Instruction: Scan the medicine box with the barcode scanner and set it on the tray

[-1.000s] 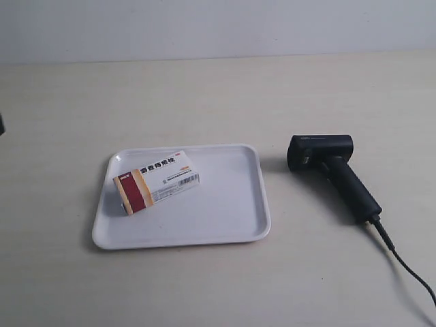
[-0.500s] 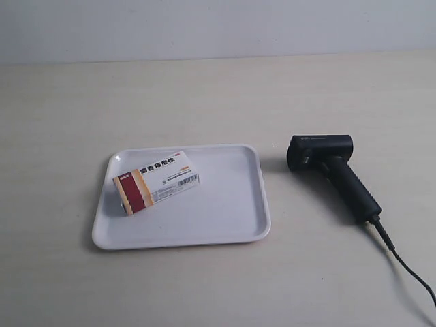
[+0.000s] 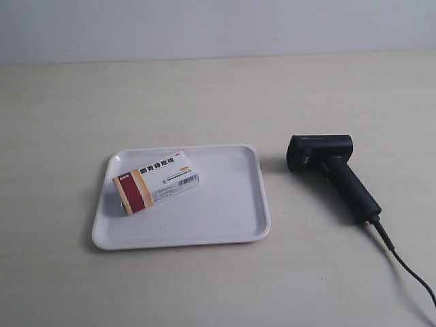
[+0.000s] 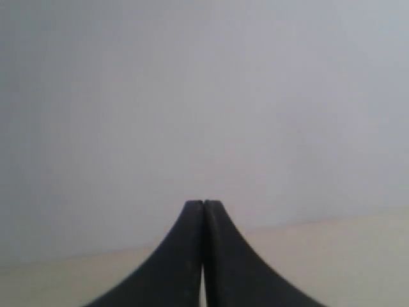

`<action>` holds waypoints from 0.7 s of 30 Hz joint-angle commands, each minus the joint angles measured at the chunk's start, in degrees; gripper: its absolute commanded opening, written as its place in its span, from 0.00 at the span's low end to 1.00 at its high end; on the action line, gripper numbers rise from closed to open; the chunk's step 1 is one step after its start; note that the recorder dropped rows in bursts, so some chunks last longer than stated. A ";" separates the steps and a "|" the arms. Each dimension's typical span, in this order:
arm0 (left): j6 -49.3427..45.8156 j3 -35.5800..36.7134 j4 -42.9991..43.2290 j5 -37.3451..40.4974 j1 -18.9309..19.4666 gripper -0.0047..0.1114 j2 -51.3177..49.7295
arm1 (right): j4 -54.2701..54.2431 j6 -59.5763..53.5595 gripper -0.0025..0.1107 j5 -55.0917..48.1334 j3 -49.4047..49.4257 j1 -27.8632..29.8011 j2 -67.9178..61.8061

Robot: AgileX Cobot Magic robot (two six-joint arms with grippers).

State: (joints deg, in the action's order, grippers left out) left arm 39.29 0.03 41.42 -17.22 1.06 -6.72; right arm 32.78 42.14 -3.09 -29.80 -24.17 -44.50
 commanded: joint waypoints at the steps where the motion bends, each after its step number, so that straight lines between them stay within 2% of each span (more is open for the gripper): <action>1: -24.46 -0.03 -26.94 7.34 0.10 0.05 0.32 | 0.19 0.00 0.02 0.61 0.24 -0.15 0.48; 6: -25.64 -0.03 -28.95 23.10 0.10 0.05 6.72 | 0.19 0.00 0.02 0.61 0.24 -0.15 0.48; 8: -27.52 -0.03 -30.62 27.04 0.10 0.05 6.72 | 0.19 0.00 0.02 0.61 0.24 -0.15 0.48; 15: -34.45 -0.03 -35.45 29.06 0.10 0.05 6.72 | 0.20 0.00 0.02 1.42 0.24 -0.15 0.48; 21: -34.70 -0.03 -36.42 29.06 0.10 0.05 6.72 | 0.20 0.00 0.02 1.42 0.24 -0.15 0.48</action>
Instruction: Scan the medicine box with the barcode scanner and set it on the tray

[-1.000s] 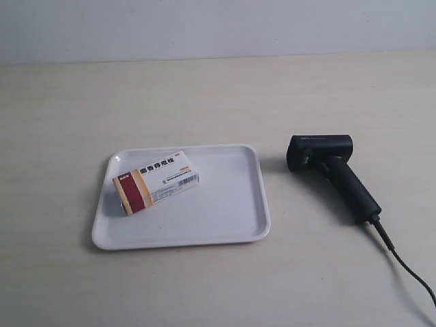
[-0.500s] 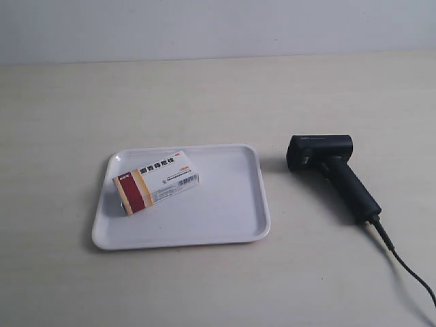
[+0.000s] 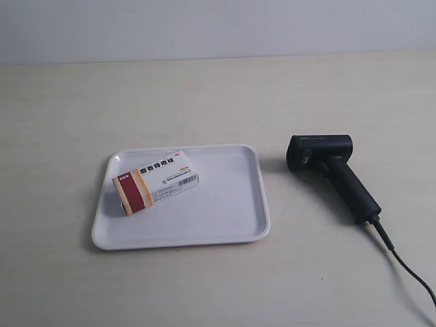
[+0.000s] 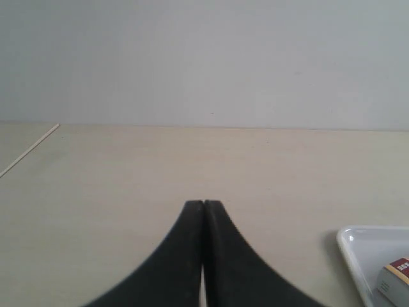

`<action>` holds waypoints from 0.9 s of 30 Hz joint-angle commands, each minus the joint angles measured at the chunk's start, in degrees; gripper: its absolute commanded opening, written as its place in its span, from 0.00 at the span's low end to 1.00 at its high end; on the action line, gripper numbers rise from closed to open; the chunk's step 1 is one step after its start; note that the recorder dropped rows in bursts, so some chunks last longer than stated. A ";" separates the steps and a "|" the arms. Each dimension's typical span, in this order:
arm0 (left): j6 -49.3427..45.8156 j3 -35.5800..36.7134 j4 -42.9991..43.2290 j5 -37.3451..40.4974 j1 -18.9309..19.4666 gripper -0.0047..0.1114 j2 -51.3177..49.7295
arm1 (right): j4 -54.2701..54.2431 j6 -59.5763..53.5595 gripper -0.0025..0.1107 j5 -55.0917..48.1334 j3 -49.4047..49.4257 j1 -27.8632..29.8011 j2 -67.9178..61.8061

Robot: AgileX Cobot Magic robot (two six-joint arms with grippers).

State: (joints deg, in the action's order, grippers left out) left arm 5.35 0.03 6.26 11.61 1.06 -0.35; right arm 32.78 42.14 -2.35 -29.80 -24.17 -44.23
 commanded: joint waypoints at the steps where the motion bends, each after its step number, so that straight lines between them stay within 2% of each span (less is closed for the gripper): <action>1: -1.16 -0.03 -1.68 0.22 0.10 0.05 0.35 | 0.20 0.00 0.02 0.68 0.24 -0.15 0.21; 4: -4.16 -0.03 -3.92 0.22 0.10 0.05 0.35 | 0.20 0.00 0.02 0.68 0.24 -0.15 0.21; 27: -4.28 -0.03 -3.92 0.22 0.10 0.05 0.35 | 0.20 0.00 0.02 1.24 0.24 -0.15 0.21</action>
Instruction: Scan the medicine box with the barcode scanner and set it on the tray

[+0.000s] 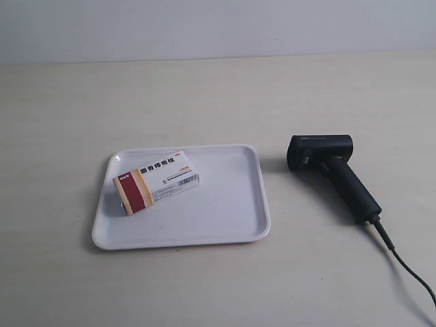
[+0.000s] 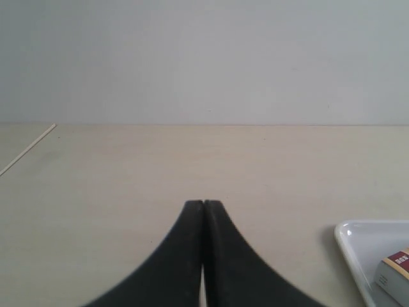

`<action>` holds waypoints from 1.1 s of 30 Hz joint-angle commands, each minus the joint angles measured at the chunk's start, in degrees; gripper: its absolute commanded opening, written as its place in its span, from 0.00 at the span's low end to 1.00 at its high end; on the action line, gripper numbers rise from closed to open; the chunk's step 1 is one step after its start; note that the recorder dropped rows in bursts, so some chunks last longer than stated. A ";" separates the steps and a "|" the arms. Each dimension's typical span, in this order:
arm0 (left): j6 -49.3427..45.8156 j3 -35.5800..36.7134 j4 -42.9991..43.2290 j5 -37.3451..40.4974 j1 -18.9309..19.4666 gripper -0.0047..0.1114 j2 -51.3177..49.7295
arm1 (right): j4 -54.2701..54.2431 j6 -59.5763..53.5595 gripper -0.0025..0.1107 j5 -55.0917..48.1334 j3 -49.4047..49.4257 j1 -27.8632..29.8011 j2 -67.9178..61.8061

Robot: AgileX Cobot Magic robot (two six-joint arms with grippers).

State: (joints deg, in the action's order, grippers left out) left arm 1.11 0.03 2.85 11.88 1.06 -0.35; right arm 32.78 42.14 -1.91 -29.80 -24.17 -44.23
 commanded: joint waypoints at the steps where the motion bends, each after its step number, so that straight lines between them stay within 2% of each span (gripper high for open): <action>1: -0.04 -0.03 -0.52 -0.05 0.10 0.05 0.35 | 0.20 0.00 0.02 0.80 0.24 -0.15 0.21; 12: -0.04 -0.03 -0.52 -0.05 0.10 0.05 0.35 | 0.20 0.28 0.02 2.53 0.24 -0.15 0.69; 14: -0.04 -0.03 -0.52 -0.05 0.10 0.05 0.35 | -5.69 -5.78 0.02 -0.43 0.76 -0.15 2.19; 16: -0.04 -0.03 -0.52 -0.05 0.10 0.05 0.35 | -17.41 -18.15 0.02 -0.92 3.59 -0.15 5.32; 19: -0.04 -0.03 -0.52 -0.05 0.10 0.05 0.35 | -26.36 -27.96 0.02 3.71 11.55 -0.15 11.34; 27: -0.04 -0.03 -0.52 -0.05 0.10 0.05 0.35 | -34.40 -34.93 0.02 8.51 29.27 -0.15 27.73; 33: -0.04 -0.03 -0.52 -0.05 0.10 0.05 0.35 | -34.29 -35.08 0.02 4.50 29.80 -0.15 33.66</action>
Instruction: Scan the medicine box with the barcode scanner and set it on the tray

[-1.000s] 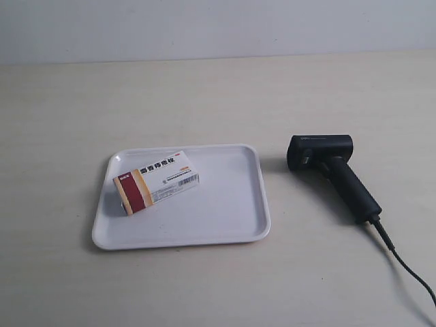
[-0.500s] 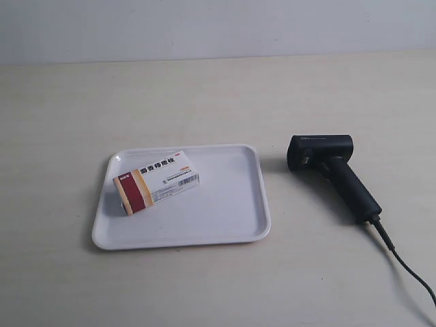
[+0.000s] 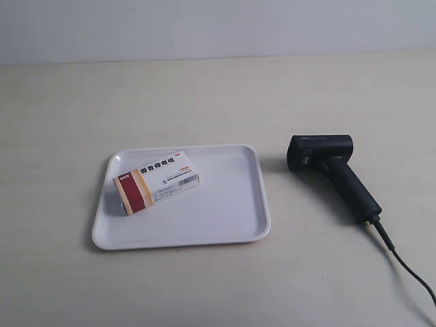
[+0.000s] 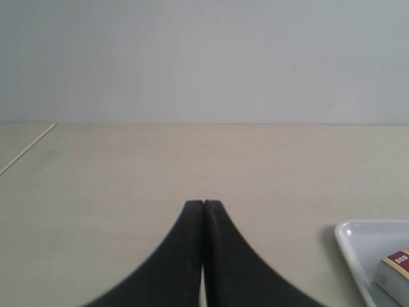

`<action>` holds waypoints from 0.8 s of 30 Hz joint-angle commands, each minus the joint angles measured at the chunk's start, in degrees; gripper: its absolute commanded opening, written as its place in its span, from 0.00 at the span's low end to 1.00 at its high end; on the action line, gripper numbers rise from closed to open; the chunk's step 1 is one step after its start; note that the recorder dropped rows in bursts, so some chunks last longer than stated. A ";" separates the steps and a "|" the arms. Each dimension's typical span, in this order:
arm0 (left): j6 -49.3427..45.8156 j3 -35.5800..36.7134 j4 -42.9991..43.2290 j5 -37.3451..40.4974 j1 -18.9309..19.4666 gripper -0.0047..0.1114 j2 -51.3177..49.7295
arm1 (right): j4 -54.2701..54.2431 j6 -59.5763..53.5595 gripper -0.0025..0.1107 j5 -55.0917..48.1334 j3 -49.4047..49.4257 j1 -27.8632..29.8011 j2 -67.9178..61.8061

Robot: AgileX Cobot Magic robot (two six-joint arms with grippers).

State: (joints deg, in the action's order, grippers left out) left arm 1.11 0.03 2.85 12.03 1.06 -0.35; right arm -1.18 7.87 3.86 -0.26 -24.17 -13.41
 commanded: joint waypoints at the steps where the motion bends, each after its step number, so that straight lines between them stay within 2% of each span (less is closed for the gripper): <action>1: -0.04 -0.03 -0.52 -0.20 0.10 0.05 0.35 | -0.34 -0.80 0.02 -1.27 0.26 -0.15 3.20; 7: -0.04 -0.03 -0.52 -0.20 0.10 0.05 0.35 | -0.34 -0.80 0.02 -1.15 0.26 0.82 4.11; 9: -0.04 -0.03 -0.52 -0.20 0.10 0.05 0.35 | -0.34 -0.80 0.02 -1.15 0.26 4.23 5.04; 13: -0.04 -0.03 -0.52 -0.20 0.10 0.05 0.35 | -0.34 -0.80 0.02 -1.15 0.26 14.67 8.52; 17: -0.04 -0.03 -0.52 -0.20 0.10 0.05 0.35 | -0.24 -0.80 0.02 -1.86 0.26 20.72 12.02; 24: -0.04 -0.03 -0.52 -0.20 0.10 0.05 0.35 | -0.14 -0.80 0.02 -6.35 0.26 22.48 13.41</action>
State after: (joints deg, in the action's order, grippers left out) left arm 1.11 0.03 2.85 12.03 1.06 -0.35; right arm -1.56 7.50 -0.75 -0.26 -2.16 -0.36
